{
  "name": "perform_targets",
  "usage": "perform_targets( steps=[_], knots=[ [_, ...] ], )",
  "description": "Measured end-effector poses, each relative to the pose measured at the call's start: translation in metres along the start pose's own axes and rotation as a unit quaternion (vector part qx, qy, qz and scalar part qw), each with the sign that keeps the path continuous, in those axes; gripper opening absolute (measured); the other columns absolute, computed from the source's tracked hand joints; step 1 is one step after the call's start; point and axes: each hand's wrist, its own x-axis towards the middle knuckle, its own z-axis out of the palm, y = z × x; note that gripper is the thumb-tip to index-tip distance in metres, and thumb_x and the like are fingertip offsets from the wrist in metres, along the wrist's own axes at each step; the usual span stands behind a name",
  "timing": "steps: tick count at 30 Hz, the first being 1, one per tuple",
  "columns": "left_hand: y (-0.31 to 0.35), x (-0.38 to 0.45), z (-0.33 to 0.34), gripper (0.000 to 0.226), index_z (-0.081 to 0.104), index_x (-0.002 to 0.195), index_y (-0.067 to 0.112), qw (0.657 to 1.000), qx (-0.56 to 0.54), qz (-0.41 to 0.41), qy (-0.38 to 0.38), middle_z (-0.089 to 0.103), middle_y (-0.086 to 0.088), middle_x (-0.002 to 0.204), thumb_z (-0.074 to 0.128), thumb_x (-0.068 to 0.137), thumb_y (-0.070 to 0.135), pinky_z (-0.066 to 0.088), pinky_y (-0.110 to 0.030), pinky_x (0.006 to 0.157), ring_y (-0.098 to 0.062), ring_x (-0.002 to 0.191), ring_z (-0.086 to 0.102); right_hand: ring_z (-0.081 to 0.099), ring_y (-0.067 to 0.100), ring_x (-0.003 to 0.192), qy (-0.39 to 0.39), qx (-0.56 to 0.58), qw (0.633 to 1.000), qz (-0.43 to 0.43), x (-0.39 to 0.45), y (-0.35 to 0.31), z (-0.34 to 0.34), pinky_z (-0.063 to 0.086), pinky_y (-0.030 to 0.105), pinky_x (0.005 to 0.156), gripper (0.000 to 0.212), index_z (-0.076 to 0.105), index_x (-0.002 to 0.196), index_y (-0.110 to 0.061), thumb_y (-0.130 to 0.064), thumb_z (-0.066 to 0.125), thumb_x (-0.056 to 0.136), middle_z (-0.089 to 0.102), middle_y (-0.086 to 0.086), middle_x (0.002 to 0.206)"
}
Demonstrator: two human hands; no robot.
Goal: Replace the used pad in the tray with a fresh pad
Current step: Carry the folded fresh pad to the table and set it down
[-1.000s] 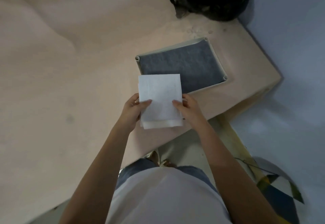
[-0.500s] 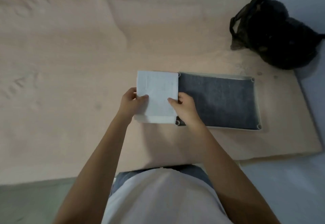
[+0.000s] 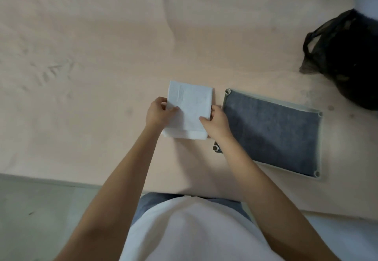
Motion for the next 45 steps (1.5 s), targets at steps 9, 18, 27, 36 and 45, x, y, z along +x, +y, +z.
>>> perform_targets(
  steps=[9,18,27,36,45],
  knots=[
    [-0.009,0.010,-0.002,0.040,0.054,0.117,0.012,0.994,0.082,0.064,-0.012,0.057,-0.006,0.116,0.067,0.083,0.029,0.044,-0.029,0.075,-0.024,0.095,0.060,0.060,0.032,0.102,0.043,-0.144,0.988,-0.030,-0.006,-0.009,0.016,0.051,0.039,0.082,0.032,0.055,0.113,-0.002,-0.009,0.060,0.082,0.058,0.014,0.115],
    [-0.019,0.015,-0.005,0.053,0.058,0.099,-0.003,0.919,0.276,0.266,0.091,0.059,-0.019,0.097,0.083,0.065,0.028,0.048,-0.038,0.068,-0.037,0.087,0.059,0.053,0.031,0.109,0.112,-0.394,0.912,-0.015,-0.018,-0.025,0.032,0.049,0.035,0.073,0.046,0.042,0.130,0.006,-0.017,0.055,0.092,0.043,0.017,0.129],
    [-0.015,0.030,0.023,0.060,0.033,0.145,0.001,0.851,0.360,0.381,0.011,0.032,-0.013,0.152,0.019,0.097,0.035,0.012,-0.043,0.117,-0.029,0.142,0.027,0.016,0.024,0.146,0.065,-0.472,0.857,-0.199,0.020,-0.023,0.048,0.002,0.036,0.119,0.063,0.022,0.147,-0.001,-0.036,0.006,0.097,0.020,0.013,0.156],
    [-0.028,0.047,0.031,0.061,0.031,0.145,-0.001,0.847,0.368,0.385,0.004,0.028,-0.014,0.153,0.016,0.099,0.036,0.015,-0.046,0.117,-0.027,0.143,0.023,-0.003,0.018,0.147,0.075,-0.496,0.848,-0.173,0.037,-0.002,0.059,-0.004,0.035,0.120,0.065,0.001,0.150,-0.004,-0.037,-0.008,0.095,-0.001,0.008,0.160],
    [-0.028,0.049,0.032,0.060,0.021,0.149,0.002,0.855,0.357,0.377,-0.001,0.017,-0.011,0.158,0.014,0.098,0.033,0.000,-0.042,0.119,-0.022,0.146,0.011,-0.003,0.019,0.147,0.079,-0.471,0.858,-0.190,0.042,0.004,0.058,-0.005,0.035,0.119,0.063,0.000,0.150,-0.006,-0.037,-0.004,0.095,0.000,0.008,0.160]
  ],
)
